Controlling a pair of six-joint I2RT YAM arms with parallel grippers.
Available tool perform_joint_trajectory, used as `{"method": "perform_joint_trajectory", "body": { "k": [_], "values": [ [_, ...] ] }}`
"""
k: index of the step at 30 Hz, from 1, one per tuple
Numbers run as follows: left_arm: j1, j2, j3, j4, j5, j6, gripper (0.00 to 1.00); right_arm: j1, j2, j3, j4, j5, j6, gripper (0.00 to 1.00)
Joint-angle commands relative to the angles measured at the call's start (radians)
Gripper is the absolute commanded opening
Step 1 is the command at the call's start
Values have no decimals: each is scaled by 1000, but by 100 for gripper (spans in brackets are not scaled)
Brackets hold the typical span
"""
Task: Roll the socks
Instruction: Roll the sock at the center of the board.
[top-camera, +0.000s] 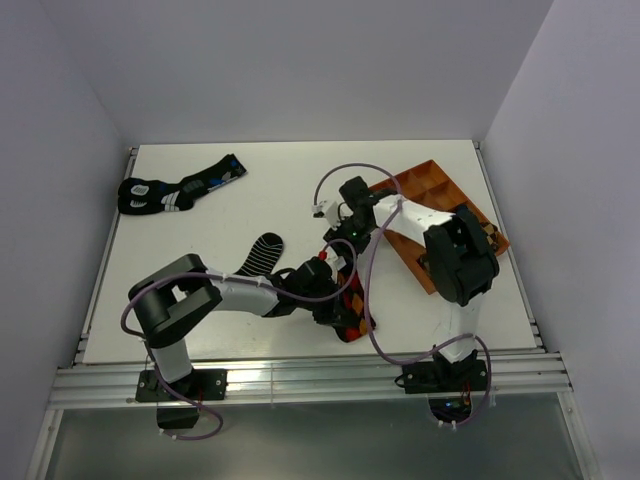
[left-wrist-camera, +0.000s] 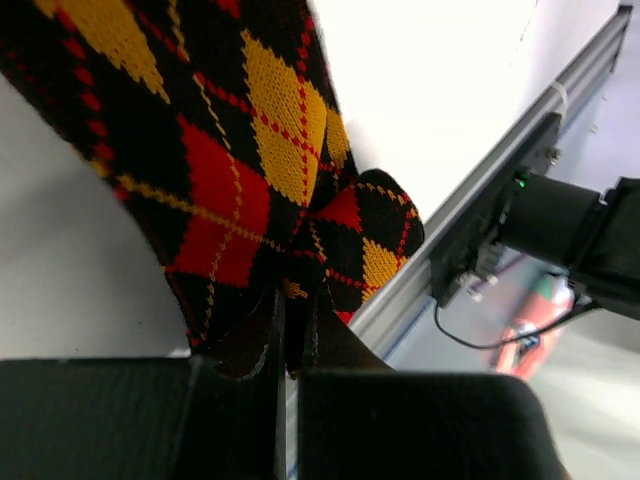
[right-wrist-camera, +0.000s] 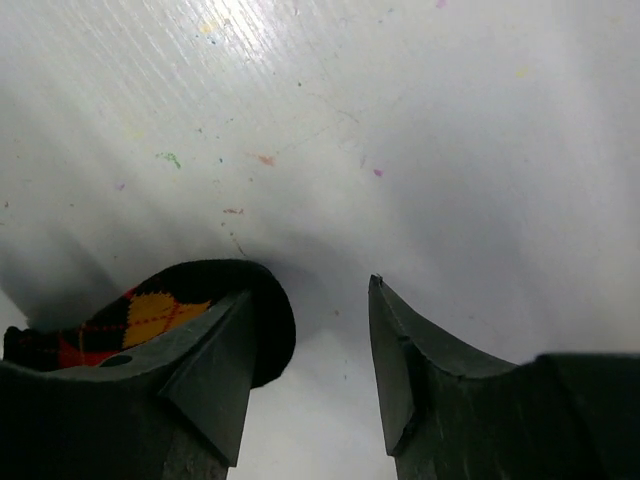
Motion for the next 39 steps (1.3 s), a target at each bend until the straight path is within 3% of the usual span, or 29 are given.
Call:
{"method": "perform_joint_trajectory", "body": {
  "k": [1,13,18,23,28,32,39],
  "values": [
    [5,62,-49,-177,117,-9,0,3,-104,-17,97,59,29,54],
    [35,85,-11,-190,163,-51,0,-44,-256,-86,99,82,48,66],
    [35,89,-19,-164,153,-68,1,-66,-304,-119,76,68,18,59],
    [35,92,-17,-166,165,-68,0,-87,-425,-178,9,-42,-78,52],
    [35,72,-9,-194,134,-66,0,-150,-514,-224,-51,-122,-160,53],
    [35,53,-22,-178,111,-72,0,-167,-438,-181,-171,-189,-175,53],
    [19,27,-9,-201,51,-66,1,-158,-276,-127,-192,-217,-184,56]
  ]
}}
